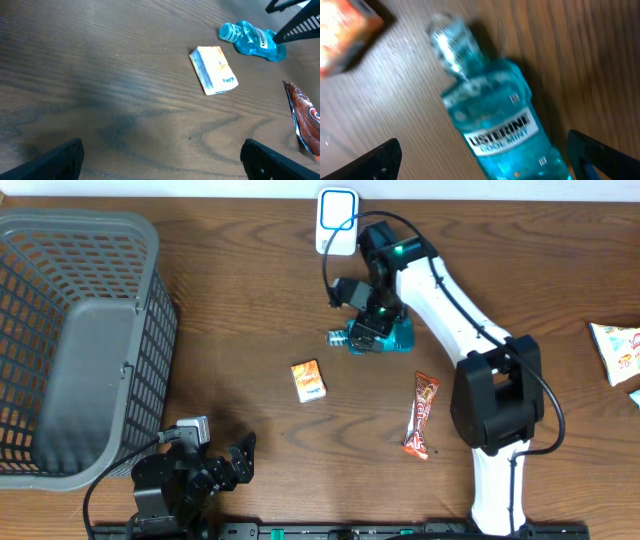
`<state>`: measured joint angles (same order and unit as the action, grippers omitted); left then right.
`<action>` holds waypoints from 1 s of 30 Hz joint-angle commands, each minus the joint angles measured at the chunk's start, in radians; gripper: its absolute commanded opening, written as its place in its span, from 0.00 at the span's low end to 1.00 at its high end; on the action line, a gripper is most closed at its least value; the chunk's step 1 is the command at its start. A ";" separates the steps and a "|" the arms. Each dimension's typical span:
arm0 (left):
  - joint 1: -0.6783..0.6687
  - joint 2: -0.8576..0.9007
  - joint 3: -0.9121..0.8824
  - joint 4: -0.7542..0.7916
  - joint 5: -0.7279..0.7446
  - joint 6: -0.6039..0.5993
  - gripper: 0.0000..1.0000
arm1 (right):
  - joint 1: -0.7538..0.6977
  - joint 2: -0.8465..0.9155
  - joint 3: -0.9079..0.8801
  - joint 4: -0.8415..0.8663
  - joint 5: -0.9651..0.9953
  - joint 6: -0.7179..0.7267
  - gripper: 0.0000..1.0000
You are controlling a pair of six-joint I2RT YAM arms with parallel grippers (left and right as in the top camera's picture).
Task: Scan the item barcode
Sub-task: 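Reach the right gripper to the blue Listerine bottle and grasp it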
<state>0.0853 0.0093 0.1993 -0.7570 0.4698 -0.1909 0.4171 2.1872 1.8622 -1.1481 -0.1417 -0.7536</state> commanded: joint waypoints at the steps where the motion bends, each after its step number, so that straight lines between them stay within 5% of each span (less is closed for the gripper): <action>1: 0.005 -0.005 -0.001 -0.006 0.013 -0.010 1.00 | 0.058 -0.001 0.001 0.011 0.003 -0.014 0.99; 5: 0.005 -0.005 -0.001 -0.006 0.013 -0.010 1.00 | 0.105 0.021 -0.008 0.066 0.058 -0.014 0.99; 20: 0.005 -0.005 -0.001 -0.006 0.013 -0.010 1.00 | 0.146 0.116 -0.010 0.138 0.203 -0.010 0.61; 30: 0.005 -0.005 -0.001 -0.006 0.013 -0.010 1.00 | 0.148 0.150 -0.010 0.154 0.176 -0.010 0.51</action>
<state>0.0853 0.0093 0.1993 -0.7570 0.4698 -0.1905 0.5587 2.3013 1.8576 -0.9932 0.0437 -0.7681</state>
